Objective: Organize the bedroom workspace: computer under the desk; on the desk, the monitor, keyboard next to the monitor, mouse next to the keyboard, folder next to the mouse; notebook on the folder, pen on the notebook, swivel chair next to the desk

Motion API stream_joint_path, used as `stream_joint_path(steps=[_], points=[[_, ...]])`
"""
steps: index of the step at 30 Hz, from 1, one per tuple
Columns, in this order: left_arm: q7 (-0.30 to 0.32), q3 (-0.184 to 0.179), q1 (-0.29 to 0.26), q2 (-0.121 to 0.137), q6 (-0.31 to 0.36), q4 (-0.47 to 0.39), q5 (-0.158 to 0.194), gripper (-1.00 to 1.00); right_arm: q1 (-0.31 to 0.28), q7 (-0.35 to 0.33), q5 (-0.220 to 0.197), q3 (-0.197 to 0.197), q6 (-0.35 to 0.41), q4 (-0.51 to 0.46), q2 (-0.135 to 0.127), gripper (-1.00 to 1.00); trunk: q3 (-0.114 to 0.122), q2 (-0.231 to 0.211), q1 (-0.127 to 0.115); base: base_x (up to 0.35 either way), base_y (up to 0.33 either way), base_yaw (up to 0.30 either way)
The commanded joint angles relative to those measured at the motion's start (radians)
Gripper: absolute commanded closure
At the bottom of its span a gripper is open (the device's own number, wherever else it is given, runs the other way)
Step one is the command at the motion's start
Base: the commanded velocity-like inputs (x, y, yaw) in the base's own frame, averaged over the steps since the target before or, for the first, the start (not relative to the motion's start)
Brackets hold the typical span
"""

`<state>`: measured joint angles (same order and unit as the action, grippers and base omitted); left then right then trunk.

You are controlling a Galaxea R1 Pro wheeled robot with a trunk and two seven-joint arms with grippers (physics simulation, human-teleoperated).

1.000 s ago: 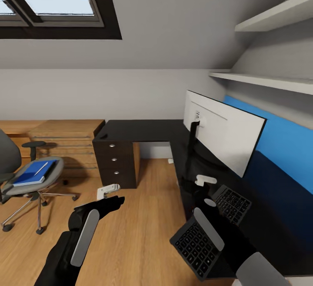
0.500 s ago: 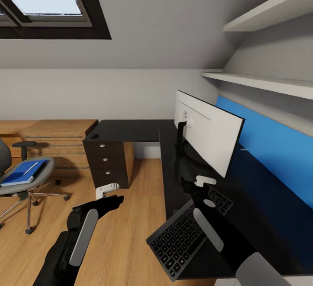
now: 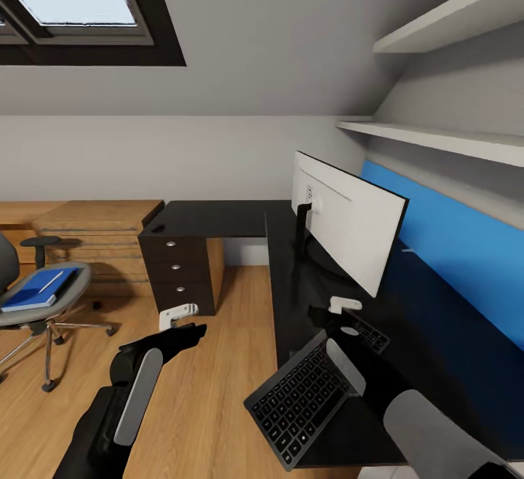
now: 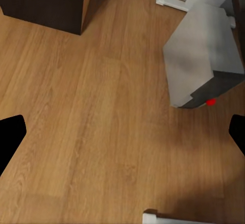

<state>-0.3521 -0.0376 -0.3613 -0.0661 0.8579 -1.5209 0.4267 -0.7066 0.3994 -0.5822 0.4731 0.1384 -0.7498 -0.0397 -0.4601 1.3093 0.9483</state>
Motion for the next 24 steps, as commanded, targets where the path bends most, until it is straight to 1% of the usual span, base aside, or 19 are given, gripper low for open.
stream_joint_path(steps=[1,2,3,6,7,10,13,14,18,24], points=[[-0.010,-0.001,-0.001,0.000,0.003,-0.001,0.011,-1.00,-0.011,0.007,-0.006,0.006,0.004,0.007,0.000,-1.00,-0.001,0.001,0.000,0.000,0.000,0.000],[-0.010,-0.001,-0.001,0.000,0.003,-0.001,0.011,-1.00,-0.020,0.006,-0.005,0.006,0.005,0.014,0.001,-1.00,-0.001,0.001,0.000,0.000,0.000,0.000],[-0.010,-0.001,-0.001,0.000,0.003,-0.002,0.011,-1.00,-0.056,0.003,-0.007,0.006,0.007,0.049,0.004,-1.00,-0.001,0.001,0.000,0.000,0.000,0.000],[-0.010,-0.001,-0.001,0.000,0.003,-0.002,0.011,-1.00,-0.084,0.001,-0.012,0.005,0.009,0.095,0.005,-1.00,-0.001,0.001,0.000,0.000,0.000,0.000],[-0.010,-0.001,-0.001,0.000,0.002,-0.003,0.011,-1.00,-0.115,-0.012,-0.018,0.004,0.007,0.175,0.006,-1.00,-0.001,0.001,0.000,0.106,0.000,0.000],[-0.011,-0.001,-0.001,-0.001,0.001,-0.006,0.011,-1.00,-0.129,-0.036,-0.026,0.004,0.005,0.242,0.009,-1.00,-0.001,0.001,0.000,0.215,0.000,0.000],[-0.010,-0.001,-0.001,-0.001,0.001,-0.007,0.011,-1.00,-0.133,-0.045,-0.041,0.004,0.005,0.264,0.012,-1.00,-0.001,0.001,0.000,0.275,0.000,0.000],[-0.009,-0.001,-0.001,-0.001,0.002,-0.006,0.011,-1.00,-0.136,-0.050,-0.066,0.004,0.004,0.282,0.015,-1.00,-0.001,0.001,0.000,0.183,0.000,0.000],[-0.009,-0.001,-0.001,-0.001,0.002,-0.005,0.012,-1.00,-0.137,-0.053,-0.079,0.007,0.004,0.297,0.019,-1.00,-0.001,0.001,0.000,0.104,0.000,0.000],[-0.010,-0.003,-0.001,-0.003,0.002,-0.022,0.012,-1.00,-0.137,-0.054,-0.085,0.009,0.004,0.303,0.026,-1.00,-0.001,0.001,0.000,0.029,0.000,0.000]])
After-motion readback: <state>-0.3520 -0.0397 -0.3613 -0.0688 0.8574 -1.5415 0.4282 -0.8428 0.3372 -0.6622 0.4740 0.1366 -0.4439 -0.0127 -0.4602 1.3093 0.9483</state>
